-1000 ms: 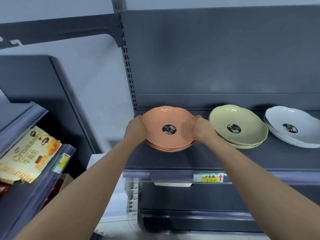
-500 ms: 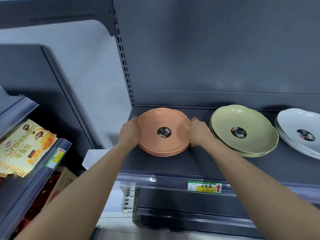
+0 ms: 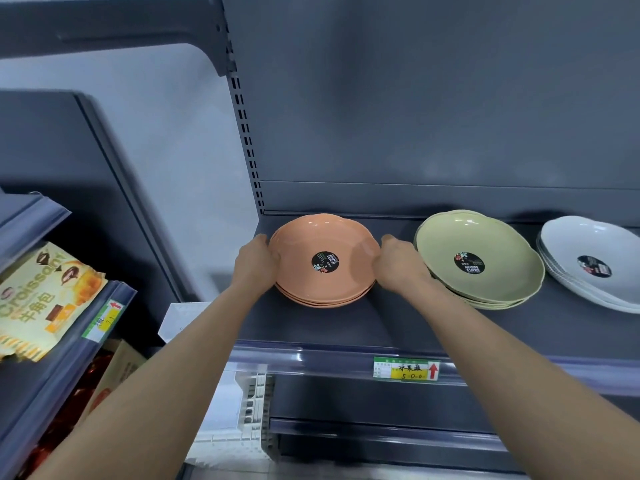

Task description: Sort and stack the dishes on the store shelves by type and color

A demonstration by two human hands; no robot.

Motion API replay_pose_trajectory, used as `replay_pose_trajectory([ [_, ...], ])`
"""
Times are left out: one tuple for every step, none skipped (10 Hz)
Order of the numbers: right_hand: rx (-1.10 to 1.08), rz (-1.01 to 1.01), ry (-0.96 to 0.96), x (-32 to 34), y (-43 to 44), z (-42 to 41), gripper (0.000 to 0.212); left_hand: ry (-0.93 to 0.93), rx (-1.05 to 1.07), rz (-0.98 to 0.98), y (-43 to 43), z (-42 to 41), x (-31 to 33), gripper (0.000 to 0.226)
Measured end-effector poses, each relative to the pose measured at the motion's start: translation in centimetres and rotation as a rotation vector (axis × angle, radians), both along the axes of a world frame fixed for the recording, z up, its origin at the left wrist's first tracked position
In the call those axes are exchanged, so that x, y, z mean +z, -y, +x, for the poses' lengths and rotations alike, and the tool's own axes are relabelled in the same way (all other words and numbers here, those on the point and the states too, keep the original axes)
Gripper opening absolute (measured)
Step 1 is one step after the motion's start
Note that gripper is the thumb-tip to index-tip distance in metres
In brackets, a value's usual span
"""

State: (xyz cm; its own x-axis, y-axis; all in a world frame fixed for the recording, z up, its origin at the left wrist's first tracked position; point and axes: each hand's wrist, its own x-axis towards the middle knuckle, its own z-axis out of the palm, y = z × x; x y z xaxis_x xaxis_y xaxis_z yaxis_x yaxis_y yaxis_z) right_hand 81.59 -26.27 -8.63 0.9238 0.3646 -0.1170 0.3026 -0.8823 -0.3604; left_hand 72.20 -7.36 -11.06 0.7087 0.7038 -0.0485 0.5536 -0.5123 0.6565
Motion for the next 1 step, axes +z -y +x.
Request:
replay_pose_trajectory([
  [0.028, -0.006, 0.088, 1.80, 0.75, -0.65, 0.010, 0.033, -0.021, 0.087, 0.22, -0.12, 1.56, 0.011],
])
